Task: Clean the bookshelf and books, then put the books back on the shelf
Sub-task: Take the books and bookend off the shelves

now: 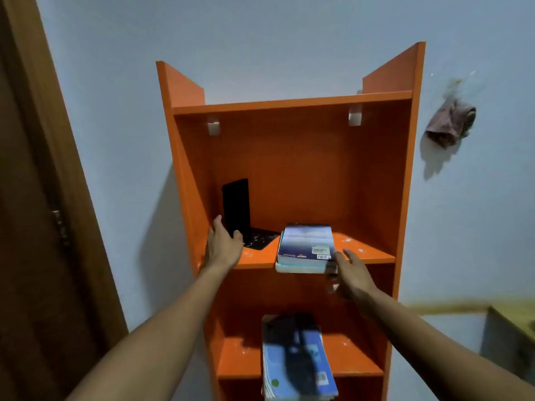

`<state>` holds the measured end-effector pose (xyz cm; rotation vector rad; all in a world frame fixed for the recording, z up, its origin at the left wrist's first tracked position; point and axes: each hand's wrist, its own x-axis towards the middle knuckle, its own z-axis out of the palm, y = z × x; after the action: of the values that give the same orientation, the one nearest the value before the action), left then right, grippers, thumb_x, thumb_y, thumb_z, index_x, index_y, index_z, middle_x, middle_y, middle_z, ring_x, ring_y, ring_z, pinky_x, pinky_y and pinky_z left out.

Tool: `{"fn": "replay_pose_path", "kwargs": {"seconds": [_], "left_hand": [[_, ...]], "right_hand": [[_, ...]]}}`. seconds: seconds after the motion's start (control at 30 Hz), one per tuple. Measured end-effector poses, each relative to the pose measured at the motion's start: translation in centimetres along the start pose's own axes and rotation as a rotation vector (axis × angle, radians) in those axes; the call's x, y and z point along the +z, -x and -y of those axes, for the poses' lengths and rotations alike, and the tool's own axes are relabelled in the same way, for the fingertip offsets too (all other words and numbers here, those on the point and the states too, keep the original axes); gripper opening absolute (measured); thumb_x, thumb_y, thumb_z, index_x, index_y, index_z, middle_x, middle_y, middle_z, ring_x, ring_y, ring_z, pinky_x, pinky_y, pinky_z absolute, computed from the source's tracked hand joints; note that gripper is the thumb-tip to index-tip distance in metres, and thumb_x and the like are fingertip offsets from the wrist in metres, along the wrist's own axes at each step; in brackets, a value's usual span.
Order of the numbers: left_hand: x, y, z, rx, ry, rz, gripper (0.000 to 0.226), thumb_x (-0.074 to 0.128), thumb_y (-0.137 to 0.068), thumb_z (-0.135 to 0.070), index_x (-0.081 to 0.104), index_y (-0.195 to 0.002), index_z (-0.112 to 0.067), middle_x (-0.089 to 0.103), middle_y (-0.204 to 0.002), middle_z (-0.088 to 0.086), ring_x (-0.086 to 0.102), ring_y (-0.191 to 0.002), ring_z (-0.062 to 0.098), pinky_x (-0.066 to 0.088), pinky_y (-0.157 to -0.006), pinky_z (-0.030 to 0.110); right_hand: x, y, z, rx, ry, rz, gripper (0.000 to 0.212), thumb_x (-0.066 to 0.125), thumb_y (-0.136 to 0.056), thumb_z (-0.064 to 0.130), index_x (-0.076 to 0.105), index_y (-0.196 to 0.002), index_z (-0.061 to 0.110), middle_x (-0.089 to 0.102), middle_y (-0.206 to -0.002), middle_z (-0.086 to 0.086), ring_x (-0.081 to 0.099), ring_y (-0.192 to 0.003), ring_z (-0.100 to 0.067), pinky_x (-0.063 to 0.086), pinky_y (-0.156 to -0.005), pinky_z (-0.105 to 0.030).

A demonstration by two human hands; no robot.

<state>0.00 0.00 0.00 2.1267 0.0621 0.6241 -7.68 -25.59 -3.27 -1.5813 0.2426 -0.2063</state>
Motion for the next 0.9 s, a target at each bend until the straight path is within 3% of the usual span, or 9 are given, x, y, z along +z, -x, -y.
{"fn": "replay_pose_path", "kwargs": {"seconds": [0.1, 0.23, 0.4, 0.47, 0.57, 0.7, 0.8, 0.83, 0.9], "left_hand": [[1.0, -3.5, 0.1, -0.048, 0.019, -0.002, 0.07, 0.055, -0.099, -0.022, 0.016, -0.156, -0.011, 0.031, -0.158, 0.019, 0.033, -0.144, 0.037, 0.031, -0.117, 0.047], [2.5, -7.1, -0.1, -0.109, 0.069, -0.026, 0.068, 0.055, -0.099, -0.017, 0.017, -0.155, -0.008, 0.033, -0.155, 0.022, 0.033, -0.143, 0.038, 0.03, -0.118, 0.045], [4.0, -9.6, 0.3, -0.209, 0.085, -0.118, 0.042, 0.051, -0.101, -0.013, 0.047, -0.141, -0.003, 0.051, -0.139, 0.024, 0.049, -0.13, 0.041, 0.039, -0.108, 0.04], [4.4, -10.0, 0.7, -0.201, 0.088, -0.14, 0.034, 0.05, -0.099, -0.014, 0.058, -0.131, -0.004, 0.058, -0.13, 0.023, 0.054, -0.122, 0.042, 0.043, -0.105, 0.044], [4.7, -9.7, 0.9, -0.148, 0.122, -0.178, 0.022, 0.049, -0.099, -0.01, 0.066, -0.112, -0.004, 0.062, -0.111, 0.021, 0.059, -0.104, 0.036, 0.047, -0.088, 0.034], [3.8, -7.6, 0.7, -0.048, 0.073, -0.22, 0.015, 0.052, -0.101, -0.014, 0.064, -0.1, -0.005, 0.065, -0.097, 0.022, 0.06, -0.092, 0.037, 0.041, -0.072, 0.032], [1.9, -4.9, -0.4, 0.051, 0.029, -0.275, 0.014, 0.052, -0.101, -0.013, 0.056, -0.088, -0.013, 0.056, -0.079, 0.016, 0.047, -0.075, 0.026, 0.027, -0.063, 0.029], [1.2, -4.1, -0.7, 0.077, 0.024, -0.292, 0.013, 0.053, -0.101, -0.013, 0.059, -0.09, -0.011, 0.056, -0.079, 0.017, 0.046, -0.074, 0.026, 0.028, -0.064, 0.03], [-0.3, -2.3, -1.2, 0.128, 0.012, -0.334, 0.016, 0.055, -0.1, -0.014, 0.065, -0.1, -0.002, 0.058, -0.078, 0.018, 0.05, -0.073, 0.029, 0.032, -0.066, 0.033]], "right_hand": [[1.3, -1.9, 0.5, 0.049, -0.036, -0.026, 0.055, 0.049, -0.102, 0.033, 0.028, -0.152, 0.023, 0.063, -0.099, -0.01, 0.058, -0.049, -0.026, 0.036, -0.037, -0.015], [2.3, -3.1, 0.0, 0.102, -0.07, -0.058, 0.05, 0.059, -0.098, 0.023, 0.037, -0.143, 0.014, 0.059, -0.076, -0.01, 0.056, -0.038, -0.02, 0.039, -0.039, -0.017], [2.3, -3.4, -0.5, 0.05, -0.099, -0.115, 0.045, 0.068, -0.094, 0.021, 0.038, -0.127, 0.014, 0.058, -0.067, -0.016, 0.054, -0.039, -0.022, 0.038, -0.048, -0.026], [2.1, -3.2, -0.9, 0.045, -0.118, -0.121, 0.03, 0.069, -0.093, 0.023, 0.05, -0.11, 0.008, 0.058, -0.067, -0.014, 0.057, -0.039, -0.021, 0.043, -0.051, -0.029], [1.5, -2.8, -1.5, 0.093, -0.18, -0.101, 0.024, 0.07, -0.092, 0.022, 0.061, -0.083, 0.001, 0.06, -0.062, -0.014, 0.059, -0.043, -0.022, 0.051, -0.046, -0.026], [0.6, -1.4, -0.9, 0.217, -0.337, 0.06, 0.022, 0.063, -0.096, 0.016, 0.065, -0.104, -0.005, 0.069, -0.087, -0.022, 0.068, -0.069, -0.029, 0.062, -0.059, -0.036], [-0.1, -0.2, -0.4, 0.269, -0.386, 0.185, 0.014, 0.052, -0.102, 0.009, 0.059, -0.108, -0.002, 0.068, -0.063, -0.012, 0.068, -0.053, -0.02, 0.056, -0.089, -0.05], [-0.4, 0.2, -0.4, 0.27, -0.391, 0.199, 0.013, 0.051, -0.102, 0.008, 0.057, -0.109, 0.0, 0.068, -0.062, -0.011, 0.068, -0.052, -0.02, 0.056, -0.089, -0.051], [-0.9, 1.2, -0.7, 0.244, -0.382, 0.215, 0.013, 0.052, -0.102, 0.01, 0.055, -0.111, 0.002, 0.071, -0.083, -0.016, 0.073, -0.07, -0.027, 0.061, -0.075, -0.047]]}}
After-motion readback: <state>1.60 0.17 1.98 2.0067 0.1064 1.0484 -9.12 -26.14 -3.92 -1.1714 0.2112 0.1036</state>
